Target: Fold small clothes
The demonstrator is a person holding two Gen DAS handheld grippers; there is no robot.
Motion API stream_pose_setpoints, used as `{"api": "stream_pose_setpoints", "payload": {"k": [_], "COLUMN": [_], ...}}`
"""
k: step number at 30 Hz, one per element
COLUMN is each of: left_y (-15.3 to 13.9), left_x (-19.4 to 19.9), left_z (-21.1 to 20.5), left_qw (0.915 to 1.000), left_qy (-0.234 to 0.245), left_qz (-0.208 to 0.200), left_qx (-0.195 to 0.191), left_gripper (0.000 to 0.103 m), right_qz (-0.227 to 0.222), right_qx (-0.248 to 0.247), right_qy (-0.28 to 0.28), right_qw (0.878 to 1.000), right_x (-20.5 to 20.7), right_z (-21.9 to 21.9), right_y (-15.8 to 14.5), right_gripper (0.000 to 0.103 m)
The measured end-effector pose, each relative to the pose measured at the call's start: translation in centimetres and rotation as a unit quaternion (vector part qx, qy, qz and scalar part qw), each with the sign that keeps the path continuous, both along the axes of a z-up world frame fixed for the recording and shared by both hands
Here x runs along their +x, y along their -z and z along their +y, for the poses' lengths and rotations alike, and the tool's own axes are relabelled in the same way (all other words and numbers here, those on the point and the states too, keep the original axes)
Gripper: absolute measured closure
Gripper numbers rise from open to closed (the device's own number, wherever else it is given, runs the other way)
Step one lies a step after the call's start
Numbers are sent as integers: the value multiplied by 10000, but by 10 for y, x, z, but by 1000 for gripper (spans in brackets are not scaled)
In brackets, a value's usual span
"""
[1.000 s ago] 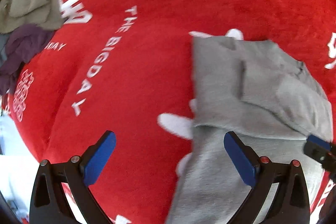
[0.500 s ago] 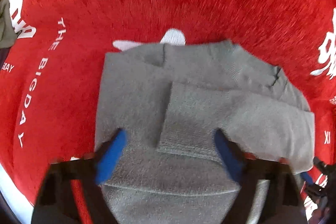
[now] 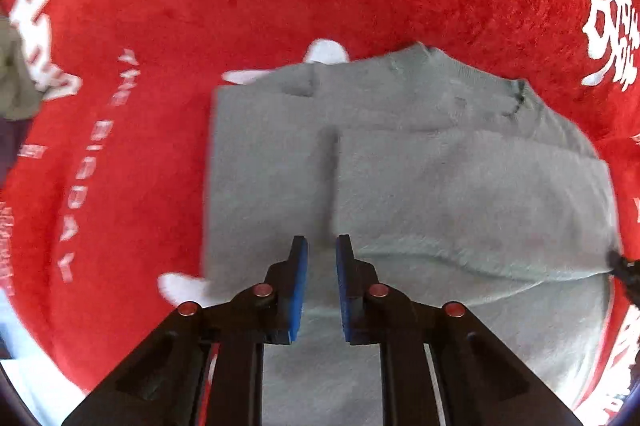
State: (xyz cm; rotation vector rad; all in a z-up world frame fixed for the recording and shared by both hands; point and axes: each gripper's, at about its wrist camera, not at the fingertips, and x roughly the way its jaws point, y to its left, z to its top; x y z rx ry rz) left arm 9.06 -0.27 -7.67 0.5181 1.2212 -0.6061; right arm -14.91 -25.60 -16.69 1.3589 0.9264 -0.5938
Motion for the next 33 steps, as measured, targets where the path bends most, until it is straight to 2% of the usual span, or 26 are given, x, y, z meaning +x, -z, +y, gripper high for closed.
{"api": "stream_pose_setpoints", "payload": {"k": [1, 2, 3, 4, 6, 7, 8, 9, 13, 15, 18, 23, 24, 25, 26, 30, 33], "left_y": [-3, -5, -8, -12, -19, -22, -22, -21, -14, -13, -12, -9, -10, -12, -13, -16, -9], "left_x": [-2, -2, -3, -5, -7, -4, -4, -4, 0, -1, -1, 0, -1, -2, -2, -3, -3], "left_z": [4, 7, 11, 16, 21, 21, 24, 28, 37, 46, 59, 71, 72, 74, 76, 86, 87], "left_qw": [10000, 9999, 9999, 9999, 9996, 9997, 9998, 9999, 9995, 9994, 9994, 9993, 9993, 9993, 9992, 9990, 9990], "left_qy": [-6, -28, -62, -88, -50, -31, -52, -100, -298, -345, -340, -346, -357, -370, -388, -442, -412], "left_qz": [-38, -43, -37, -125, -265, -226, -186, -128, -37, 15, 7, 94, 97, 86, 70, 86, 113], "left_qx": [67, 119, 79, -26, -33, -30, -19, 16, 70, 53, 42, 39, 42, 36, 26, 27, 147], "left_gripper": [80, 47, 19, 18, 18, 18, 18, 18, 18, 18, 18, 18, 18, 18, 18, 18, 18], "right_qz": [117, 211, 173, 64, -432, -891, -1096, -1411, -1795, -1734, -1361, -1368, -1360, -1330, -1233, -1132, -1087], "right_qx": [-50, -120, -250, -338, -326, -62, 128, 512, 1127, 1395, 1720, 1601, 1603, 1596, 1580, 1478, 1511], "right_qy": [-46, -106, -255, -363, -635, -767, -795, -835, -916, -796, -473, 7, 93, 141, 76, -361, -573], "right_qw": [9999, 9997, 9992, 9987, 9965, 9931, 9907, 9851, 9730, 9717, 9745, 9776, 9776, 9781, 9797, 9819, 9809], "right_x": [0, -4, 0, 4, 22, 39, 48, 71, 151, 174, 188, 182, 185, 187, 191, 197, 193], "right_z": [2, 4, 13, 19, 35, 47, 52, 63, 93, 101, 110, 116, 116, 114, 113, 122, 133], "right_y": [-7, -15, -29, -38, -54, -57, -55, -47, -12, 8, 33, 35, 35, 36, 36, 32, 40], "right_gripper": [76, 64, 58, 53, 52, 52, 52, 52, 52, 52, 52, 54, 59, 87, 94, 95, 94]}}
